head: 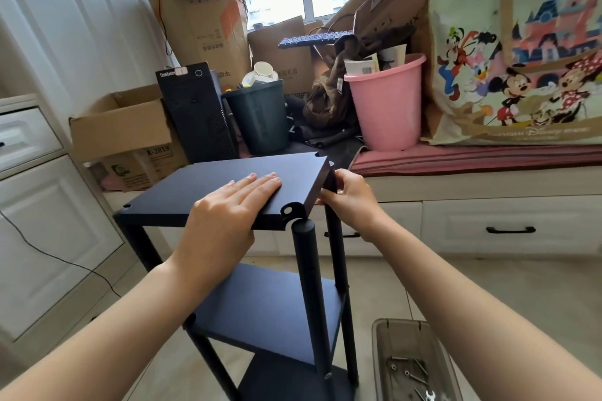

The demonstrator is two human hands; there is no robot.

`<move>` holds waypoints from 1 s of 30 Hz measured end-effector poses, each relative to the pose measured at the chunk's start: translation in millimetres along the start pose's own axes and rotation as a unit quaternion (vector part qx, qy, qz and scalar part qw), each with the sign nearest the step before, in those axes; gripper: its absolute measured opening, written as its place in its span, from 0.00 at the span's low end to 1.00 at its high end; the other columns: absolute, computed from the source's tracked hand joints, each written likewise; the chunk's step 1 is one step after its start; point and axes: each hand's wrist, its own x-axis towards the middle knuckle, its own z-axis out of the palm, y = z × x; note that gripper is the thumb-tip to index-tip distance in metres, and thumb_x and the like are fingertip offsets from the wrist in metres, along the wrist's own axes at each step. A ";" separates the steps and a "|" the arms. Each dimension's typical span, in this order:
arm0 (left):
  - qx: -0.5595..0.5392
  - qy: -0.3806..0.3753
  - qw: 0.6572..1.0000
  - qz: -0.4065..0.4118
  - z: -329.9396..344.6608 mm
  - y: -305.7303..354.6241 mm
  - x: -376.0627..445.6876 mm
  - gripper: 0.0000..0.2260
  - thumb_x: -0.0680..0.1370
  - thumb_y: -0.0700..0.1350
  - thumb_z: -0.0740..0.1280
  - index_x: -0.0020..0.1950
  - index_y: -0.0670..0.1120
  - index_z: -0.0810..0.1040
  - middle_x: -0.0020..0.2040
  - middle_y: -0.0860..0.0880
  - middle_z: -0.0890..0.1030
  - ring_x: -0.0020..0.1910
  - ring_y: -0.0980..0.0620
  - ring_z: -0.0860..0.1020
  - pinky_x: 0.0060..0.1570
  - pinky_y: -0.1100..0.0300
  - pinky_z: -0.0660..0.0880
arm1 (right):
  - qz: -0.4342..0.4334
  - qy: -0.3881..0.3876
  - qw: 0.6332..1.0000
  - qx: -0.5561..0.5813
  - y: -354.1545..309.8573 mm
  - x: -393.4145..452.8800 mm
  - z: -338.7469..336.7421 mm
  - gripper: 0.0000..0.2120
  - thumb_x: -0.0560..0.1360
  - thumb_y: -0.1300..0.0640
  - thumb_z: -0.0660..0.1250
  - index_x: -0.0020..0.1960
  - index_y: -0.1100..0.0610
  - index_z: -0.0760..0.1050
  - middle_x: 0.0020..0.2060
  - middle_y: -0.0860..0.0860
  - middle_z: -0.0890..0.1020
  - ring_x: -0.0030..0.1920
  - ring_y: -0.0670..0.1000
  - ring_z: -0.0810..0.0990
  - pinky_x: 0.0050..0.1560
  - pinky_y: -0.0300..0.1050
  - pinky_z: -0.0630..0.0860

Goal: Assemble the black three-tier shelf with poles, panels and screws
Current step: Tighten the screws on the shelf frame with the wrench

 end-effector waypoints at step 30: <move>-0.028 0.003 1.000 -0.001 -3.3 -5.1 -3.5 0.31 0.59 0.19 0.74 0.61 0.36 0.82 0.59 0.40 0.83 0.57 0.36 0.82 0.53 0.34 0.79 | 0.014 -0.037 0.999 0.013 -5.2 -3.5 -12.1 0.10 0.76 0.60 0.72 0.56 0.60 0.77 0.49 0.57 0.84 0.51 0.56 0.84 0.59 0.56 0.79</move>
